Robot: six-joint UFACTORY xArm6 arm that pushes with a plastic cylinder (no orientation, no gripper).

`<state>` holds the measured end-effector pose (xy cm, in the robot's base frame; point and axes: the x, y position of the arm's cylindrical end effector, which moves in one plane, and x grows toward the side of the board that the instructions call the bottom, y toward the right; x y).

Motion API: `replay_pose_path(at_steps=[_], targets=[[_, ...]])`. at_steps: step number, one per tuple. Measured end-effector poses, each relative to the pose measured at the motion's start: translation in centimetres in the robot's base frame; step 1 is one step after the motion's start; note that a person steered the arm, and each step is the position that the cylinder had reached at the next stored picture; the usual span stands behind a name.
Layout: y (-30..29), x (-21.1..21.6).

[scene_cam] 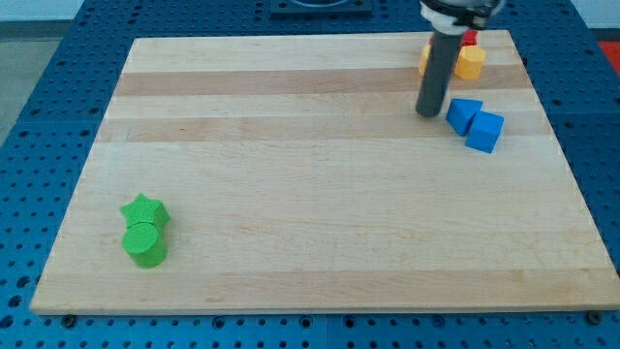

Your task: Push the group of blocks to the down

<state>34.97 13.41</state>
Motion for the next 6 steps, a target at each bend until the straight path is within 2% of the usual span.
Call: replay_pose_path(at_steps=[3,5,6], targets=[[-7.0,-9.7],[-3.5,-15.7],[-1.2,-15.8]])
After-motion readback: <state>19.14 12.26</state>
